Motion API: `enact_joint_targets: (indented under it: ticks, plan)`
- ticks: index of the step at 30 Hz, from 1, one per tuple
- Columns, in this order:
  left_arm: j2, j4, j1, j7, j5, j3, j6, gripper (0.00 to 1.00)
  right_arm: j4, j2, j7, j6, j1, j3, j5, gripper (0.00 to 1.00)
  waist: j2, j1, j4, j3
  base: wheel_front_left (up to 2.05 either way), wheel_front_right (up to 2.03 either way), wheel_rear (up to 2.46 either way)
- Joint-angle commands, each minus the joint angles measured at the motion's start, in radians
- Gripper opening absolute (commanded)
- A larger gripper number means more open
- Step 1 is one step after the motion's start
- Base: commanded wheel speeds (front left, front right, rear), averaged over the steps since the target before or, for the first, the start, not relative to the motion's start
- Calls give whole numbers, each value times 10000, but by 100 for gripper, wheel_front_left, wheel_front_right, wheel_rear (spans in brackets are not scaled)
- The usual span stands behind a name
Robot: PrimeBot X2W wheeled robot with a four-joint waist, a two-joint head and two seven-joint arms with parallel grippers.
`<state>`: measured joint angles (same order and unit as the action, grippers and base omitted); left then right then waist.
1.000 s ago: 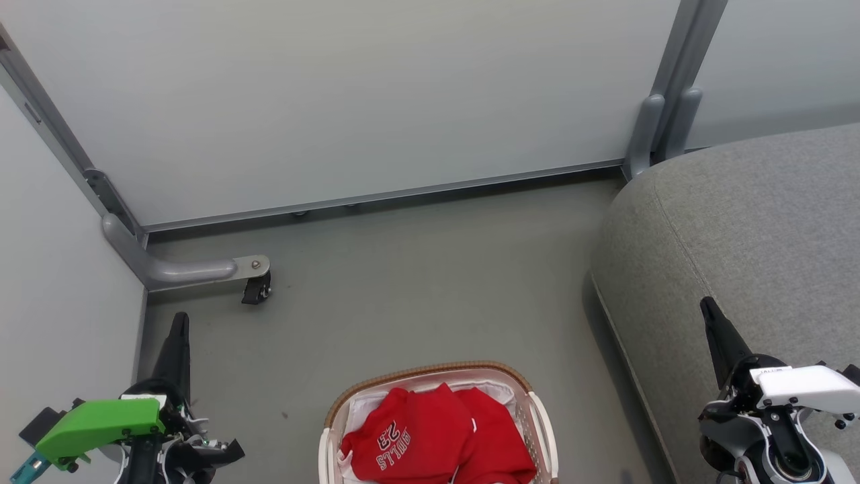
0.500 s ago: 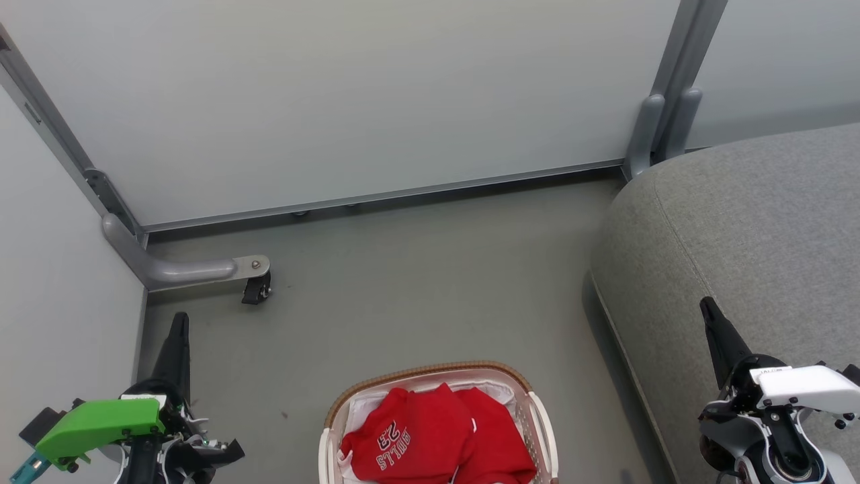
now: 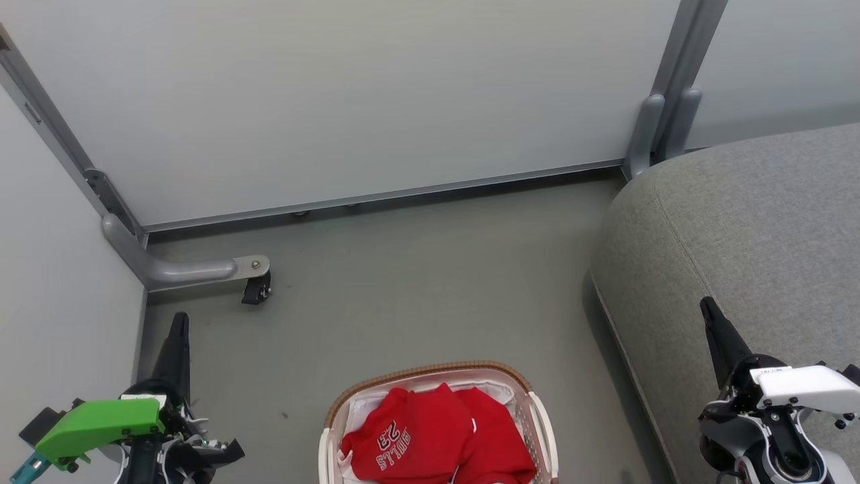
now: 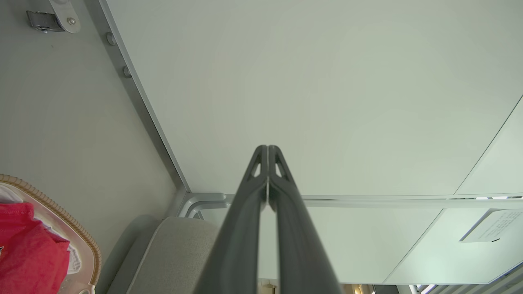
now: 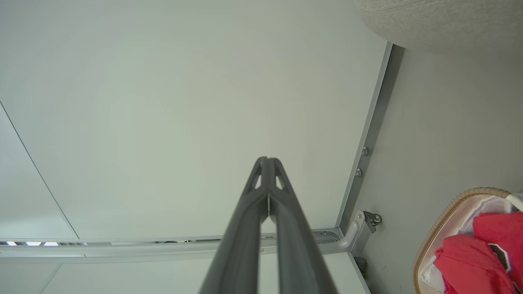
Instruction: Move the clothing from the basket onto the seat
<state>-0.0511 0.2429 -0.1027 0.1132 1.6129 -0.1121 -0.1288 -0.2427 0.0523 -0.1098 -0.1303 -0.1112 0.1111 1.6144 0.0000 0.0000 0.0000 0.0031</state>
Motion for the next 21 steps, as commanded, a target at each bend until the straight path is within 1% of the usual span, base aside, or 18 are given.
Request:
enact_joint_targets:
  ticks: [1, 21]
  plan:
    - [-6, 10, -106, 12, -67, -33, -37, 0, -7, 11, -39, -8, 82, 29, -52, 0, 0, 0, 0, 0, 0, 0, 0]
    - [-4, 6, -107, 19, -74, -37, -37, 0, -8, 8, -42, -8, 80, 39, -56, 0, 0, 0, 0, 0, 0, 0, 0]
